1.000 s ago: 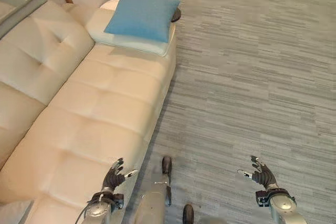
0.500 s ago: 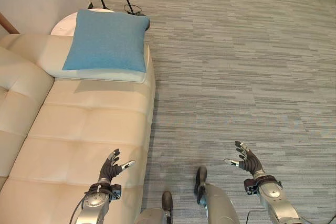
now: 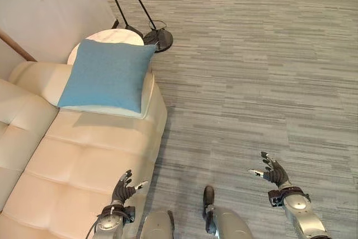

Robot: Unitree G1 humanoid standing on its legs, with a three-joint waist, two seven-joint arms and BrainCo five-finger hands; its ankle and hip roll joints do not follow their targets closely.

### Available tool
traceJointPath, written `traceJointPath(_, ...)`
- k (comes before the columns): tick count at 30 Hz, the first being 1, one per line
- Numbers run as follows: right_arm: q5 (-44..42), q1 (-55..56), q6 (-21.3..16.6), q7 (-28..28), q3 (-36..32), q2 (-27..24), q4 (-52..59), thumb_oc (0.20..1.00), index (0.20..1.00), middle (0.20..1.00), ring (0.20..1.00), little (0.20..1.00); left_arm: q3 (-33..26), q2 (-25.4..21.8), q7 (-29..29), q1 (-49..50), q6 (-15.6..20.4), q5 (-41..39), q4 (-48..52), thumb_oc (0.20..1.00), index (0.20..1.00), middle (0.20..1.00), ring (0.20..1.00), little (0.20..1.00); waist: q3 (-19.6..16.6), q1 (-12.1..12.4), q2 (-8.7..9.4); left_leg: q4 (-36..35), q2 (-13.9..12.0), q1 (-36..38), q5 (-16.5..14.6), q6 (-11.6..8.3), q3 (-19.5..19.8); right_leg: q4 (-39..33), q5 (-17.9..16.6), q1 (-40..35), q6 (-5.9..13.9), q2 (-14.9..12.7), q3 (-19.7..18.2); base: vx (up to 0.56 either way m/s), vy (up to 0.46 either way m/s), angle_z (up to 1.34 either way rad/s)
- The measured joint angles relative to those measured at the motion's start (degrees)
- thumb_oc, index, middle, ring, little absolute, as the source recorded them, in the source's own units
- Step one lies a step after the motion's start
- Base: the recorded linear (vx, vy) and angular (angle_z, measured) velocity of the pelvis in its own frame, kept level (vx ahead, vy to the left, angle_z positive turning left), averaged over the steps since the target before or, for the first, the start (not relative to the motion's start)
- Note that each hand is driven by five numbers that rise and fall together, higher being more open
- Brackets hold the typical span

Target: Pick up all the scattered cushions and arrange them neatly on the sofa.

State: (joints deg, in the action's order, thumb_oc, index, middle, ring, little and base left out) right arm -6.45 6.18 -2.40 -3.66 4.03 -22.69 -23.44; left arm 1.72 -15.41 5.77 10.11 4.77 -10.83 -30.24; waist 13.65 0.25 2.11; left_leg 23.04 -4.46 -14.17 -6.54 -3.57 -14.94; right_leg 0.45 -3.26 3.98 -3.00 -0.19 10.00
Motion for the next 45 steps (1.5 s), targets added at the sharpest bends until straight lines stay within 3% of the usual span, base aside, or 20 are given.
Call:
traceJointPath(1, -0.3, 0.0, 0.0, -0.1, 0.0, -0.1, 0.0, 1.0, 1.0, 1.0, 1.0, 1.0, -0.2, 0.0, 0.1, 0.0, 0.0, -0.2, -0.2, 1.0, 1.0, 1.0, 1.0, 1.0, 0.0, 0.2, -0.05, -4.6, 0.3, -0.5, 0.6, -0.07, -0.6, -1.3, 1.0, -1.3, 0.68, 0.9, 0.4, 0.34, 0.016, 0.27)
traceJointPath(2, -0.3, 0.1, 0.1, -0.3, -0.1, 0.3, -1.3, 1.0, 1.0, 1.0, 1.0, 1.0, -0.4, 0.3, 0.4, 0.2, -0.1, -0.5, -0.7, 1.0, 1.0, 1.0, 1.0, 1.0, -0.3, 0.4, -1.1, -10.9, 0.1, -1.4, 3.0, 1.42, -1.5, -1.7, 5.4, -3.0, 4.93, 1.3, 4.4, 0.52, 0.018, 0.09)
traceJointPath(5, -0.3, 1.4, 0.2, -1.1, 0.3, 0.6, -2.1, 1.0, 1.0, 1.0, 1.0, 1.0, -0.5, 0.8, 1.0, 1.2, -0.6, -0.6, -2.8, 1.0, 1.0, 1.0, 1.0, 1.0, -0.6, 1.6, -1.84, -18.4, -0.2, -3.1, 8.2, -0.7, -1.5, 0.9, 9.3, -6.1, 3.32, 3.2, 7.0, 0.56, 0.055, 0.05)
traceJointPath(6, -0.3, 1.7, 0.3, -1.0, 0.3, 1.0, -3.2, 1.0, 1.0, 1.0, 1.0, 1.0, -0.8, 0.9, 1.2, 1.5, -0.6, -0.6, -3.3, 1.0, 1.0, 1.0, 1.0, 1.0, -1.0, 2.3, -1.74, -20.6, 0.1, -3.0, 8.4, 0.34, -2.5, 2.7, 13.0, -7.5, 8.43, 3.4, 8.5, 0.61, 0.088, 0.38)
traceJointPath(7, -0.3, 2.0, 0.4, -1.0, 0.2, 1.2, -3.3, 1.0, 1.0, 1.0, 1.0, 1.0, -1.5, 1.1, 1.1, 2.3, -0.6, -0.6, -3.5, 1.0, 1.0, 1.0, 1.0, 1.0, -1.2, 2.7, -2.06, -19.9, -0.5, -3.5, 8.2, 0.75, -4.1, 6.4, 15.5, -7.4, 9.58, 3.6, 8.9, 0.47, 0.077, -0.1)
traceJointPath(9, -0.2, 2.4, 0.4, -0.8, 0.4, 1.1, -2.9, 1.0, 1.0, 1.0, 1.0, 1.0, -2.8, 0.6, 1.6, 4.0, -1.0, -0.5, -3.7, 1.0, 1.0, 1.0, 1.0, 1.0, -2.2, 3.8, -1.29, -16.7, 0.6, -4.8, 9.0, 1.74, -5.1, 6.5, 16.7, -9.2, 3.87, 4.8, 8.9, 0.64, 0.128, -0.03)
traceJointPath(11, -0.2, 4.3, 0.7, -0.7, 0.4, 1.9, -2.9, 1.0, 1.0, 1.0, 1.0, 1.0, -4.4, 0.5, 1.4, 5.0, -1.7, -0.5, -3.8, 1.0, 1.0, 1.0, 1.0, 1.0, -4.0, 3.5, 1.99, -12.6, 4.3, -4.5, 7.0, 4.86, -7.1, 5.0, 18.4, -12.3, 6.73, 3.4, 9.2, 0.43, 0.165, 0.24)
traceJointPath(13, -0.2, 6.4, 0.4, -0.3, 0.0, 1.5, -1.8, 1.0, 1.0, 1.0, 1.0, 1.0, -4.0, 0.5, 1.2, 6.3, -1.4, -0.5, -3.8, 1.0, 1.0, 1.0, 1.0, 1.0, -6.7, 3.9, 0.64, -12.4, 8.1, -3.5, 6.4, 12.5, -8.2, 12.4, 17.9, -11.4, 7.09, 5.1, 7.2, 0.7, 0.379, 0.39)
traceJointPath(14, -0.1, 7.3, 0.6, 0.1, 0.7, 0.8, -1.6, 1.0, 1.0, 1.0, 1.0, 1.0, -4.1, 0.7, 1.2, 5.5, -1.7, -0.5, -5.0, 1.0, 1.0, 1.0, 1.0, 1.0, -7.4, 4.4, -1.41, -15.1, 9.8, -0.2, 5.4, 19.71, -7.0, 26.7, 19.2, -6.9, 8.99, 5.7, 7.6, 0.29, 0.183, 0.15)
traceJointPath(16, 0.5, 7.5, 1.0, 1.2, 2.9, 1.3, 0.0, 1.0, 1.0, 1.0, 1.0, 1.0, -4.0, 0.2, 1.0, 6.0, -1.8, -0.5, -4.7, 1.0, 1.0, 1.0, 1.0, 1.0, -8.3, 4.6, 0.8, -17.5, 11.7, 3.1, 6.6, 18.81, -4.3, 43.0, 21.7, -0.9, 7.63, -0.3, 6.8, 0.33, 0.146, 0.23)
traceJointPath(19, 0.8, 6.1, 0.4, 1.4, 3.4, 1.5, 0.5, 1.0, 1.0, 1.0, 1.0, 1.0, -3.4, -0.2, 1.2, 1.8, -1.7, -0.6, -4.7, 1.0, 1.0, 1.0, 1.0, 1.0, -7.5, 2.5, 1.03, -17.4, 14.2, 7.6, 4.4, 17.12, 2.3, 53.3, 20.0, 6.5, 9.14, -10.0, -0.5, 0.43, 0.105, 0.96)
traceJointPath(21, 0.8, 4.0, 0.4, 1.6, 3.8, 1.3, 0.3, 1.0, 1.0, 1.0, 1.0, 1.0, -2.8, 0.4, 1.2, -0.3, -1.2, -1.6, -4.6, 1.0, 1.0, 1.0, 1.0, 1.0, -5.0, 1.7, -2.4, -19.6, 12.3, 12.2, 3.1, 16.73, 8.9, 44.5, 20.3, 10.4, 8.76, -8.8, -1.7, 0.48, -0.008, 1.09)
traceJointPath(24, 0.8, 3.6, 0.3, 2.0, 4.2, 1.2, 0.2, 1.0, 1.0, 1.0, 1.0, 1.0, -3.0, -0.4, 1.2, 0.2, -1.0, -1.8, -4.6, 1.0, 1.0, 1.0, 1.0, 1.0, -3.5, 1.2, -3.05, -21.5, 10.3, 17.0, 2.4, 14.3, 13.5, 29.6, 17.3, 17.1, 9.27, -6.1, -3.3, 0.31, -0.09, 0.9)
traceJointPath(26, 0.8, 4.0, 0.4, 2.0, 4.1, 1.3, -0.4, 1.0, 1.0, 1.0, 1.0, 1.0, -2.7, -1.4, 1.1, 1.1, -0.9, -1.7, -4.5, 1.0, 1.0, 1.0, 1.0, 1.0, -2.9, -0.1, -1.45, -21.4, 9.9, 20.0, 0.3, 11.88, 14.3, 18.3, 8.3, 17.9, 8.36, -4.9, -4.9, 0.5, -0.153, 1.29)
traceJointPath(28, 0.8, 5.3, 0.5, 1.9, 4.0, 2.0, -1.3, 1.0, 1.0, 1.0, 1.0, 1.0, -2.9, -2.6, 1.2, 2.6, -1.0, -1.7, -4.8, 1.0, 1.0, 1.0, 1.0, 1.0, -2.6, -0.4, 0.75, -20.1, 10.0, 21.4, -2.0, 9.44, 19.4, 11.5, 3.8, 17.3, 10.97, -3.1, -10.4, 0.4, -0.18, 1.38)
traceJointPath(30, 0.8, 6.7, 0.6, 1.9, 2.6, 2.2, -1.7, 1.0, 1.0, 1.0, 1.0, 1.0, -2.1, -3.0, 1.0, 2.5, -1.1, -1.5, -4.8, 1.0, 1.0, 1.0, 1.0, 1.0, -2.6, -2.1, 2.53, -18.6, 9.4, 23.0, -3.4, 6.29, 23.9, 11.2, -2.5, 14.2, 8.89, -3.4, -10.6, 0.26, -0.202, 1.66)
traceJointPath(35, 0.0, 4.0, 0.2, 1.7, -0.4, 0.9, -2.6, 1.0, 1.0, 1.0, 1.0, 1.0, -1.5, -0.6, 0.8, 2.0, -1.0, -1.6, -4.8, 1.0, 1.0, 1.0, 1.0, 1.0, -2.3, -1.9, -0.23, -1.7, 5.5, 14.6, -4.3, -0.16, 18.0, 9.0, -1.2, 9.6, 0.94, -2.3, -3.4, 0.13, -0.14, 0.83)
traceJointPath(36, -0.5, 2.5, 0.1, 1.5, -0.3, 0.6, -2.9, 1.0, 1.0, 1.0, 1.0, 1.0, -1.4, -0.6, 0.8, 1.0, -0.7, -1.6, -5.6, 1.0, 1.0, 1.0, 1.0, 1.0, -2.0, -1.6, -0.37, 1.9, 3.4, 11.0, -4.4, -0.2, 12.8, 6.5, -0.1, 8.3, -0.76, -2.6, -2.0, 0.11, -0.06, 0.66)
traceJointPath(41, -1.5, 1.4, 0.2, 1.2, -0.3, 0.7, -2.8, 1.0, 1.0, 1.0, 1.0, 1.0, -1.3, -0.9, 0.7, -2.2, -0.6, -1.5, -6.2, 1.0, 1.0, 1.0, 1.0, 1.0, -0.1, -3.8, -0.01, -6.9, -2.8, 5.6, -2.7, 0.37, -5.1, 0.4, 0.2, 3.0, -1.17, -3.3, 5.9, 0.16, -0.002, 0.72)
traceJointPath(45, -1.4, 1.6, 0.3, 1.3, -0.4, 0.0, -1.5, 1.0, 1.0, 1.0, 1.0, 1.0, -1.3, -0.8, 0.5, -1.1, -0.6, -1.5, -6.1, 1.0, 1.0, 1.0, 1.0, 1.0, 0.7, -4.2, -1.2, -10.6, -2.7, 6.5, -0.5, 1.62, -6.0, 2.1, 0.7, 2.3, 0.3, -2.9, 6.9, 0.06, 0.152, 0.13)
